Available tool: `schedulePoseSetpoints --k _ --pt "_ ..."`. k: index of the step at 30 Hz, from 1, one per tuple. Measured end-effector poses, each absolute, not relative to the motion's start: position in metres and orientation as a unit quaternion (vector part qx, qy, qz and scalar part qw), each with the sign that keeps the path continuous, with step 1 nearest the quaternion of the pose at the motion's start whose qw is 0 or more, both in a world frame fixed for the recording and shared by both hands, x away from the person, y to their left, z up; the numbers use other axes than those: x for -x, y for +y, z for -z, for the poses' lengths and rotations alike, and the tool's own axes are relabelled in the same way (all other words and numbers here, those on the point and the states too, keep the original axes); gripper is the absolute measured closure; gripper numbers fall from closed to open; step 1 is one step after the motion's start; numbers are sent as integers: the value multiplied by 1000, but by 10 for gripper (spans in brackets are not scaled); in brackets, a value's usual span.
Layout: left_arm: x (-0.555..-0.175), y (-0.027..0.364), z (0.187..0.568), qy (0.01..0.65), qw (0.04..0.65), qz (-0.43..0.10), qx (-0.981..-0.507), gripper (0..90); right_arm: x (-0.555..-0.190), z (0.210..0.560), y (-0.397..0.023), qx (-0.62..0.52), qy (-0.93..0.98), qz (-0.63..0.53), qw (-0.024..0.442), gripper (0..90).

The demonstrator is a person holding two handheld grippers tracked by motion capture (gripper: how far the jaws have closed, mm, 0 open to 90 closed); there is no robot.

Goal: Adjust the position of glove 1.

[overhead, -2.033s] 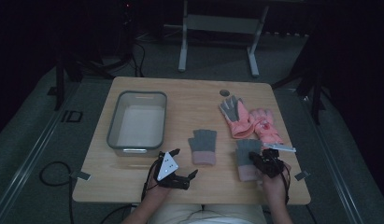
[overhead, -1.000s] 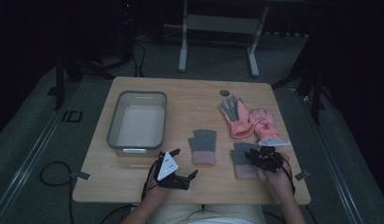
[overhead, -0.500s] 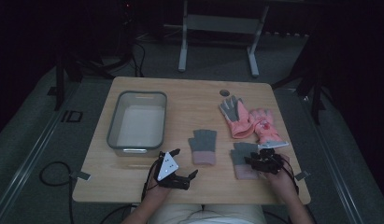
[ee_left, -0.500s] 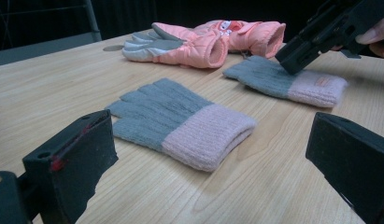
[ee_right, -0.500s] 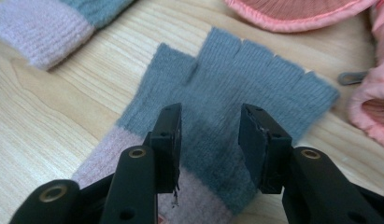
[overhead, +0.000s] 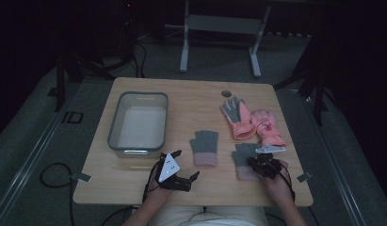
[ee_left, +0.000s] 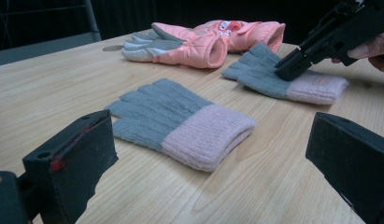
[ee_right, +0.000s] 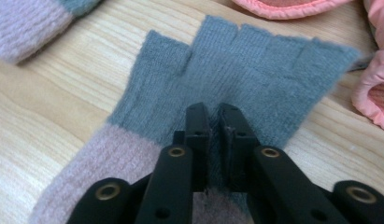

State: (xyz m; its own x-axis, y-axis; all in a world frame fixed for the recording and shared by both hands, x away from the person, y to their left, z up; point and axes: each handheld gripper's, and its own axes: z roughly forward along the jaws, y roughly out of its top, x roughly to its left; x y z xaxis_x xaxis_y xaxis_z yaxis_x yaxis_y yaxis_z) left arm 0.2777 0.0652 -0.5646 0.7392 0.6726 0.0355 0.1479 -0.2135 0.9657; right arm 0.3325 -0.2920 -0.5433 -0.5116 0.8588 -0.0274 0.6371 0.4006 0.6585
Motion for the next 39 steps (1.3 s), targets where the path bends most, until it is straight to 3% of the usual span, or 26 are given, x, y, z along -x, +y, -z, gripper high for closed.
schedulePoseSetpoints --k 5,14,21,31,39 --pt "-278 65 565 277 564 -233 -743 11 -334 536 -292 -482 802 -307 172 853" --pt "-278 65 565 277 564 -233 -742 11 -343 472 -278 -475 771 -376 195 853" --pt "-278 65 565 275 564 -234 -743 11 -357 446 -247 -451 776 -395 196 853" --pt "-277 65 565 275 564 -232 -744 11 -373 460 -186 -423 796 -401 163 853" --pt "-277 65 565 272 565 -231 -744 11 -378 485 -162 -417 811 -386 140 852"
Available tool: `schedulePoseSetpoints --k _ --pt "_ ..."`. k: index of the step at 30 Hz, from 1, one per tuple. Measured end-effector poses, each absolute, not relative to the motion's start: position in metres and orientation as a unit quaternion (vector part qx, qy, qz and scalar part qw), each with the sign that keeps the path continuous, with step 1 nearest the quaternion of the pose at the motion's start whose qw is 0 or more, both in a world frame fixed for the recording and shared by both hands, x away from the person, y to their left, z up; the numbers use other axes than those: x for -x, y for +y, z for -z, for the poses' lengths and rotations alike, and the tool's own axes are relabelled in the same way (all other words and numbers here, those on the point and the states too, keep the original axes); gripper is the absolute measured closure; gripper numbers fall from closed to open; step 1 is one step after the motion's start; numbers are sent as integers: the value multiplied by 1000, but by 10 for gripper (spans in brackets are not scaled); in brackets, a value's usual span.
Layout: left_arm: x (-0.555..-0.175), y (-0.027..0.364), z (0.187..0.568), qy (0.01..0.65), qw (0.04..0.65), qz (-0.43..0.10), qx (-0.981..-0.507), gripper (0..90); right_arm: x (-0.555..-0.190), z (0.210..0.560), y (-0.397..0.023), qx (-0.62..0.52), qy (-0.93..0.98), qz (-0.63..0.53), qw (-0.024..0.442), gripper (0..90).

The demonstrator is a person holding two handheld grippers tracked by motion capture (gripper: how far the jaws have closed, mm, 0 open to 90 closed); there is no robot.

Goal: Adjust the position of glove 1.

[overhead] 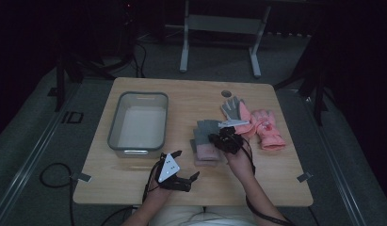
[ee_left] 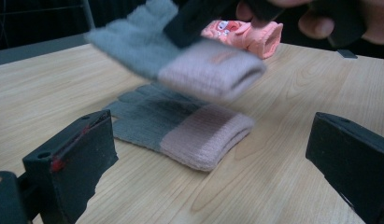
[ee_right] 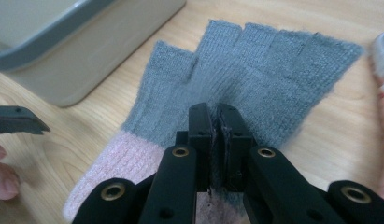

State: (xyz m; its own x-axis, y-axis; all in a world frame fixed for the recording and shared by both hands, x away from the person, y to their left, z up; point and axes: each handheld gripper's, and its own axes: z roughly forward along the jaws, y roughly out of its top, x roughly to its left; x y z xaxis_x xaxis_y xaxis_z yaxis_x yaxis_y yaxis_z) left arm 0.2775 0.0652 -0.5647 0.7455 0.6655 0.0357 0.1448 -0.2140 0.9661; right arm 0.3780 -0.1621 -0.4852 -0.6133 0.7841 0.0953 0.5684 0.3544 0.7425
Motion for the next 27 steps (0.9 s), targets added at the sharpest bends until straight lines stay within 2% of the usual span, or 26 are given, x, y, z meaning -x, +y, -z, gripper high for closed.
schedulePoseSetpoints --k 11,27 --pt "-277 65 565 272 564 -230 -745 11 -382 516 -158 -432 816 -367 112 851" --pt "-278 65 564 277 562 -232 -744 12 -387 535 -155 -433 822 -354 108 817"
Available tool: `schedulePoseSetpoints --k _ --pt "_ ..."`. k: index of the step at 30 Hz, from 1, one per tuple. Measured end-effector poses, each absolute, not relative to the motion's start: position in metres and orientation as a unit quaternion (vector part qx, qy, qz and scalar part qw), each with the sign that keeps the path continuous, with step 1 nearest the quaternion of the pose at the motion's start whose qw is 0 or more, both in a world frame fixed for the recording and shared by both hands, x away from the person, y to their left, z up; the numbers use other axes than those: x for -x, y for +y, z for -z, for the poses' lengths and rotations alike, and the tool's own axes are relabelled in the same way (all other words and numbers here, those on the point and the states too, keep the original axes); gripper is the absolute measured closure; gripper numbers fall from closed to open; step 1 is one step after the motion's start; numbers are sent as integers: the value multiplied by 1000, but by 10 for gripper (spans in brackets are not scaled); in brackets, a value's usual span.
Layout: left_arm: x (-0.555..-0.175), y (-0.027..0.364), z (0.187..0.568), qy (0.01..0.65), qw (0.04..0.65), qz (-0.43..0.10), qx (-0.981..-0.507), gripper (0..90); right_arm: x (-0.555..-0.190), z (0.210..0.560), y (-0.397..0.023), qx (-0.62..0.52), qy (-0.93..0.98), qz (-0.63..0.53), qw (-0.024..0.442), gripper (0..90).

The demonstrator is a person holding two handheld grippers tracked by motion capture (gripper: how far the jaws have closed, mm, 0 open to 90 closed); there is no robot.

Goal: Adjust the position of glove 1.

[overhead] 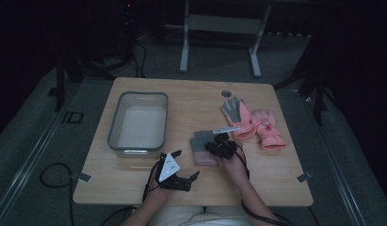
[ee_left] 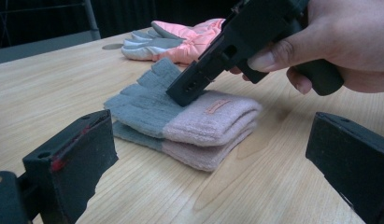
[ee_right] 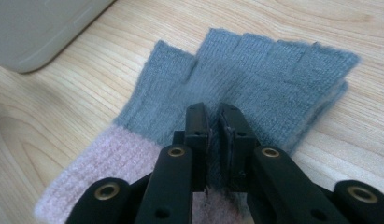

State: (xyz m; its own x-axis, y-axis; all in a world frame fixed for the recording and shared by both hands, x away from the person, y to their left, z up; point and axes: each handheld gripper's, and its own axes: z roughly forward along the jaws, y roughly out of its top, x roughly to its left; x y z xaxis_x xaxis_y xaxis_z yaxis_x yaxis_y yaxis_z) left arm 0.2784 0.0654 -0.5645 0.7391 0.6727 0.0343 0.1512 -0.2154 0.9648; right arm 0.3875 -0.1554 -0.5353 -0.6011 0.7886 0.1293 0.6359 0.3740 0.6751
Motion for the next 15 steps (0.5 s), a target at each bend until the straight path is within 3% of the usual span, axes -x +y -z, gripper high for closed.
schedulePoseSetpoints --k 7,15 --pt "-280 65 564 272 563 -233 -745 43 -387 537 -158 -434 819 -360 104 777" --pt "-287 58 549 259 517 -244 -778 52 -395 509 -182 -437 808 -372 135 705"
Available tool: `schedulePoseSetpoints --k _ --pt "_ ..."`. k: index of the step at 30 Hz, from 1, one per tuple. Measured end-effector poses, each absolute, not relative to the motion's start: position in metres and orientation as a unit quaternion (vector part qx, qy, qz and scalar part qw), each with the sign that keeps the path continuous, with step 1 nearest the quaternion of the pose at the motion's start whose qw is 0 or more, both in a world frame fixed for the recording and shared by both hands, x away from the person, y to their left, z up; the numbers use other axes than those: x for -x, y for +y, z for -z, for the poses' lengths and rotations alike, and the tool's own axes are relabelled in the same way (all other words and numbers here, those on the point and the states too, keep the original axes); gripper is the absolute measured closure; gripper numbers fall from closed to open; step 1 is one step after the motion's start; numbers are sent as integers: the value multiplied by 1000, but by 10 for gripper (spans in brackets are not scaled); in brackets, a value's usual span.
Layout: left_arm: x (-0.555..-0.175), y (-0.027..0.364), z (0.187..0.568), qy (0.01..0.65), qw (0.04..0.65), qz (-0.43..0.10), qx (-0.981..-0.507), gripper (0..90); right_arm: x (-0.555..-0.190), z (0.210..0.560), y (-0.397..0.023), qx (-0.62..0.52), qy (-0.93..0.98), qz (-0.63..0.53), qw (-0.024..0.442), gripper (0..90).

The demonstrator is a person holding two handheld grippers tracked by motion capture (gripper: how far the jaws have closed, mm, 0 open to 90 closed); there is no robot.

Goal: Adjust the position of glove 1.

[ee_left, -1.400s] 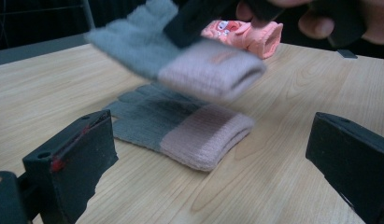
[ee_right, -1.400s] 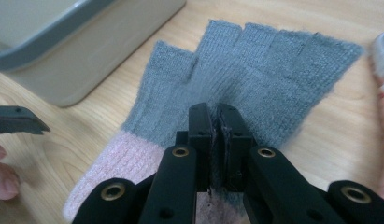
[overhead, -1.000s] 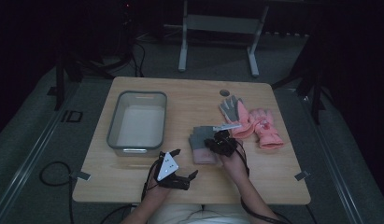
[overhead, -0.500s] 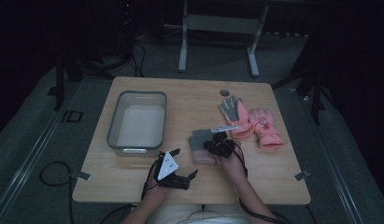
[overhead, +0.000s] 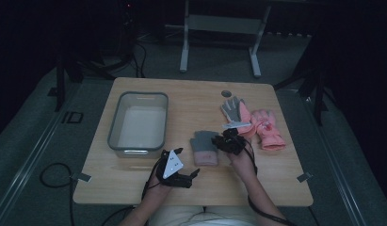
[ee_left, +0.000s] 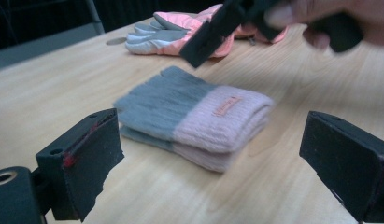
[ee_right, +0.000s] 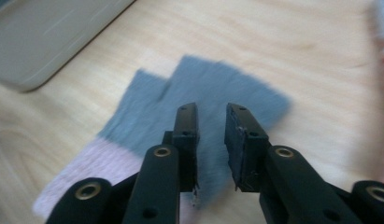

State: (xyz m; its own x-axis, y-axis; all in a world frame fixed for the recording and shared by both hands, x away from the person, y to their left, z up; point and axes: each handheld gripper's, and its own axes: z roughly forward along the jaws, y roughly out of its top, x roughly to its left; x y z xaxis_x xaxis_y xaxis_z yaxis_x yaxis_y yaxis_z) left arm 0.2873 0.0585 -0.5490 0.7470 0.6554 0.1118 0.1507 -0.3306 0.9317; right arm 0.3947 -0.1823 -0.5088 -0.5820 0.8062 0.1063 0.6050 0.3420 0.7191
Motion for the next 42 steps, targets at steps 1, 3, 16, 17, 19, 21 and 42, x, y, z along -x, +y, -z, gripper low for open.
schedulePoseSetpoints --k 1,3,16,17,19,21,42 --pt "-290 57 547 258 519 -235 -781 56 -397 505 -186 -438 808 -369 141 683" --pt "-295 53 541 249 524 -196 -790 64 -404 498 -191 -434 809 -369 148 633" --pt "-331 13 540 145 418 -158 -883 127 -436 506 -182 -438 812 -364 128 537" --pt "-332 12 542 135 413 -165 -885 144 -438 509 -181 -440 812 -363 124 523" --pt "-332 11 543 132 409 -170 -887 178 -440 511 -180 -439 813 -360 124 511" --pt "-337 8 548 120 387 -171 -898 213 -445 519 -178 -444 816 -352 117 475" --pt "-331 4 557 73 330 -262 -904 534 -448 545 -172 -460 820 -333 74 543"
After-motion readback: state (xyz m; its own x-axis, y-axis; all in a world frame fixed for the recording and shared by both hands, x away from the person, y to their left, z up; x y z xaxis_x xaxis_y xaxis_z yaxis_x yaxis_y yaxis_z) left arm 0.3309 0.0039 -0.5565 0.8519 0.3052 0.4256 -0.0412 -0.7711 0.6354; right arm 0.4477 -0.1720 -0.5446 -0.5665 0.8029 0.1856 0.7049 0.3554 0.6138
